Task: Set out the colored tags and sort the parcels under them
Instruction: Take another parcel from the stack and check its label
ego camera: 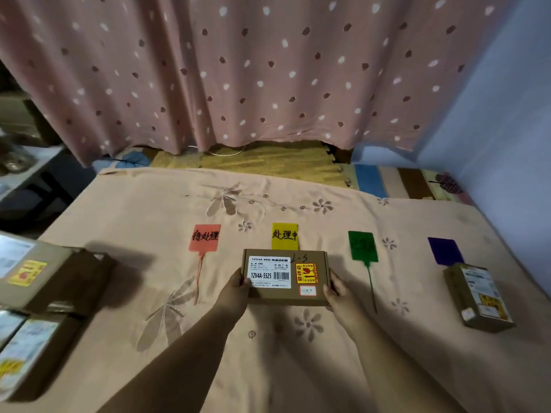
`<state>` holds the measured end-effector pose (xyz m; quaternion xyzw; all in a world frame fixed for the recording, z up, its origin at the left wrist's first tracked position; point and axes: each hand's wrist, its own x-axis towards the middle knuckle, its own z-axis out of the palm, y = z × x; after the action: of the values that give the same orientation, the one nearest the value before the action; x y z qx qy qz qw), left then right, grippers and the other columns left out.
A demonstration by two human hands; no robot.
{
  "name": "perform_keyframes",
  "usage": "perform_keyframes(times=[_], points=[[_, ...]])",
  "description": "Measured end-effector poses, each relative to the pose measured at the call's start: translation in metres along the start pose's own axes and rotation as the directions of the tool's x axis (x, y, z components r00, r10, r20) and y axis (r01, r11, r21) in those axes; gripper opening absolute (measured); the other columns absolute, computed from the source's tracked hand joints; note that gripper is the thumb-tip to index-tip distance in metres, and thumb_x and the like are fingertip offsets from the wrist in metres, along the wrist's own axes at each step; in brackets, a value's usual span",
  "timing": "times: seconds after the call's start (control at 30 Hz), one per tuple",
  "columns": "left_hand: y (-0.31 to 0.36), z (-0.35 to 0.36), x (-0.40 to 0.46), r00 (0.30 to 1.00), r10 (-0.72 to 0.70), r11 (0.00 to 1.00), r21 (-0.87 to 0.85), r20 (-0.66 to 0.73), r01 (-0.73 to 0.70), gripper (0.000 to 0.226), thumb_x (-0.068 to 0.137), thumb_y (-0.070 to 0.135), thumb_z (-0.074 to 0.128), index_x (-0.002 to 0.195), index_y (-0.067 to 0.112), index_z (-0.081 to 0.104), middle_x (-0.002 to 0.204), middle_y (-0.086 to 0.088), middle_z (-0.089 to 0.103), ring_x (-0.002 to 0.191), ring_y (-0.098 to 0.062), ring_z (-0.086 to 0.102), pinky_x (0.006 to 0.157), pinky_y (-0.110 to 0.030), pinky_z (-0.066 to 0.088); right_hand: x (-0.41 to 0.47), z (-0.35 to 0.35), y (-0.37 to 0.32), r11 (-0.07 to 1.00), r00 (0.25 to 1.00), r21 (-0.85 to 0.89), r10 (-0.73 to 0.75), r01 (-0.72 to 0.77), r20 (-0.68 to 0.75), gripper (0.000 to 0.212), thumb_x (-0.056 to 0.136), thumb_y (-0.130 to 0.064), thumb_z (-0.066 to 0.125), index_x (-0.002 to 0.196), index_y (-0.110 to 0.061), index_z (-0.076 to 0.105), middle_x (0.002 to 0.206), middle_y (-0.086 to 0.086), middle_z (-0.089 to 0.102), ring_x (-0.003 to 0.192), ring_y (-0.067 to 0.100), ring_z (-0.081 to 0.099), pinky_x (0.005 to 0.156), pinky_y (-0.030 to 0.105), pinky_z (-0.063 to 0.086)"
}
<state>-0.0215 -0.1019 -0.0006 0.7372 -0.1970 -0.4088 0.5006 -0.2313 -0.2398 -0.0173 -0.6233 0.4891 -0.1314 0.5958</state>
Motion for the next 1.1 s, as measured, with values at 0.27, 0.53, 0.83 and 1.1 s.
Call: perform_keyframes(times=[0.27, 0.53, 0.83, 1.1], points=[[-0.059, 0.016, 0.029, 0.996, -0.064, 0.984, 0.165, -0.055, 0.072, 0.037, 0.094, 0.015, 0.044, 0.126, 0.032, 0.054, 0.119, 0.005, 0.068, 0.116, -0.024, 0.06, 0.105, -0.041, 0.043, 0.019, 0.016, 0.042, 0.998, 0.998, -0.039, 0.054, -0.054, 0.022, 0.059, 0.101, -0.009, 0.046, 0.153, -0.026, 0.025, 0.143, -0.002, 0.052, 0.131, 0.015, 0.05, 0.102, 0.027, 0.043], [-0.047, 0.025, 0.022, 0.991, -0.065, 0.967, 0.24, -0.115, 0.091, 0.047, 0.101, 0.012, 0.042, 0.148, 0.015, 0.034, 0.133, -0.006, 0.057, 0.12, -0.023, 0.053, 0.09, -0.023, 0.035, 0.025, 0.019, 0.045, 0.997, 0.997, -0.009, 0.077, -0.077, 0.01, 0.063, 0.1, -0.006, 0.047, 0.154, -0.021, 0.02, 0.142, 0.002, 0.053, 0.116, 0.012, 0.057, 0.067, 0.007, 0.049], [-0.04, 0.026, 0.022, 0.998, -0.053, 0.966, 0.252, -0.038, 0.06, 0.037, 0.101, 0.02, 0.046, 0.137, 0.012, 0.041, 0.133, -0.006, 0.059, 0.122, -0.026, 0.054, 0.09, -0.024, 0.038, 0.029, 0.014, 0.043, 0.984, 0.993, -0.136, 0.118, -0.119, -0.011, 0.067, 0.094, -0.033, 0.053, 0.152, -0.034, 0.019, 0.138, -0.001, 0.057, 0.117, 0.016, 0.06, 0.105, 0.04, 0.046], [0.026, 0.005, -0.005, 0.985, 0.166, 0.832, 0.542, -0.043, -0.117, 0.054, 0.098, 0.04, 0.041, 0.151, 0.031, 0.031, 0.15, -0.007, 0.042, 0.142, -0.025, 0.03, 0.115, -0.045, 0.031, -0.019, 0.008, -0.041, 0.791, 0.99, -0.612, -0.09, 0.005, -0.109, 0.057, 0.104, -0.036, 0.033, 0.155, -0.016, 0.016, 0.16, 0.006, 0.023, 0.146, 0.029, 0.019, 0.118, 0.037, 0.015]])
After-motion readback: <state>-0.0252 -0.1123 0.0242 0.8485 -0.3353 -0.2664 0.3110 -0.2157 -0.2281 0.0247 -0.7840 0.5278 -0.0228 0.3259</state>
